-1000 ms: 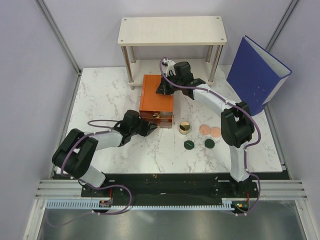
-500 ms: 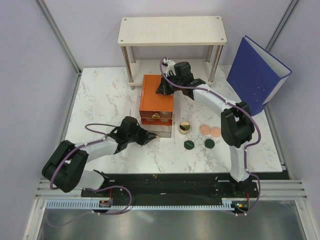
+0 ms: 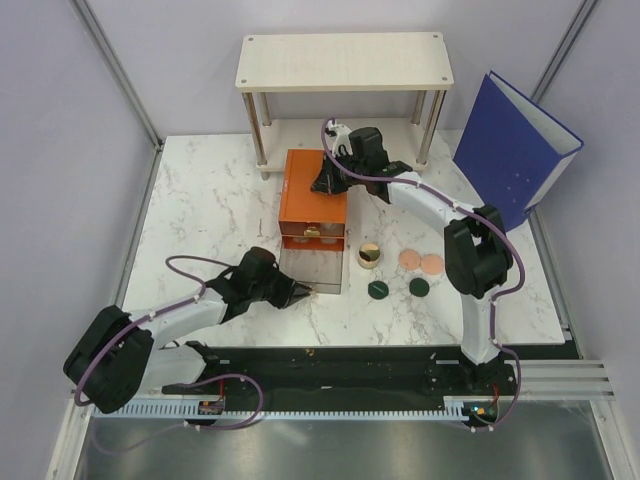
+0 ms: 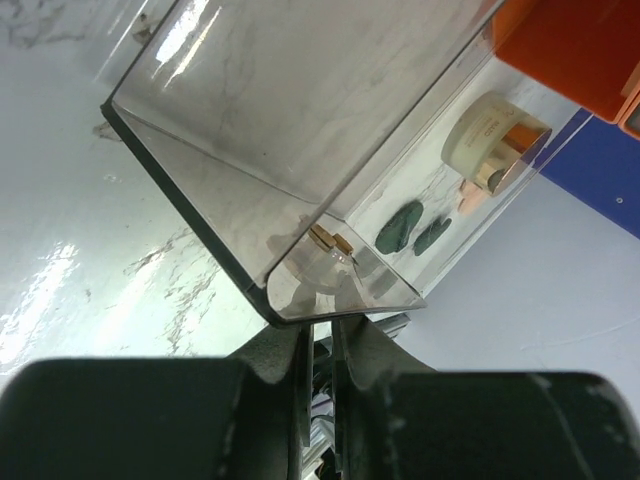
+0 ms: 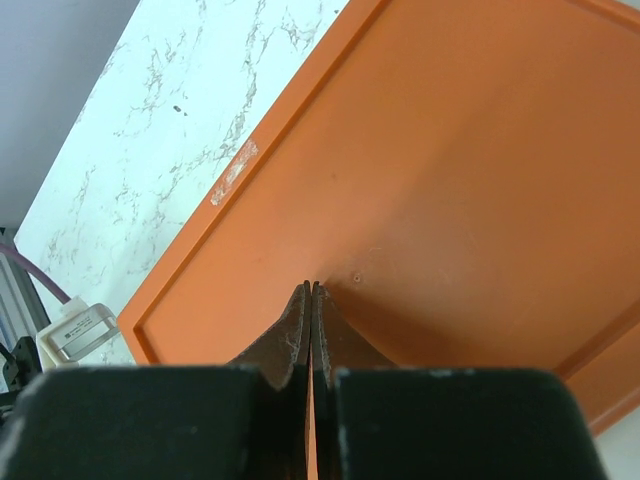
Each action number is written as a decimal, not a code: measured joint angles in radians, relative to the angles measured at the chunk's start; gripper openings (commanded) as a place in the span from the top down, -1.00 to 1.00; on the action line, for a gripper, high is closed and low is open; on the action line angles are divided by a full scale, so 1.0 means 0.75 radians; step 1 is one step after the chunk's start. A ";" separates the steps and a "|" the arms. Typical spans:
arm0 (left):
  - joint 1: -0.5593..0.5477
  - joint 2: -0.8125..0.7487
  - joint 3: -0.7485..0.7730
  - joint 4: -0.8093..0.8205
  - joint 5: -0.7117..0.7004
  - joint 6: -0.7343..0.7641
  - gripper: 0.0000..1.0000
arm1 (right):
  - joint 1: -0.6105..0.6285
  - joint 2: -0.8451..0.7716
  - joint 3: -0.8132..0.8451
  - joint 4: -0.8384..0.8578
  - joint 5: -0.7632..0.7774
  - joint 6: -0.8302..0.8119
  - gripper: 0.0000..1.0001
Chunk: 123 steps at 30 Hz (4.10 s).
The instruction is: Organize the makeup
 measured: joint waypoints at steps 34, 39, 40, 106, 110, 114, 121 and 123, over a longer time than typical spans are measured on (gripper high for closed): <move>-0.020 -0.002 0.999 -0.729 -0.242 1.035 -0.40 | 0.006 -0.037 0.136 -0.341 0.047 0.026 0.73; 0.085 0.345 1.292 -0.780 -0.294 1.249 -0.25 | -0.030 -0.085 0.189 -0.459 0.100 0.012 0.13; 0.110 0.398 1.336 -0.802 -0.294 1.279 -0.02 | -0.040 -0.102 0.189 -0.480 0.111 0.008 0.07; 0.313 0.899 1.714 -0.939 -0.043 1.443 0.97 | -0.002 -0.496 -0.649 -0.461 0.606 -0.173 1.00; 0.313 0.899 1.714 -0.939 -0.043 1.444 0.97 | 0.064 -0.588 -0.613 -0.485 0.573 -0.209 1.00; 0.313 0.905 1.720 -0.938 -0.041 1.443 0.97 | 0.152 -0.614 -0.597 -0.489 0.482 -0.231 1.00; 0.313 0.914 1.729 -0.932 -0.031 1.443 0.97 | 0.276 -0.574 -0.564 -0.477 0.319 -0.239 0.99; 0.313 0.914 1.729 -0.932 -0.030 1.444 0.97 | 0.291 -0.524 -0.525 -0.463 0.297 -0.239 0.97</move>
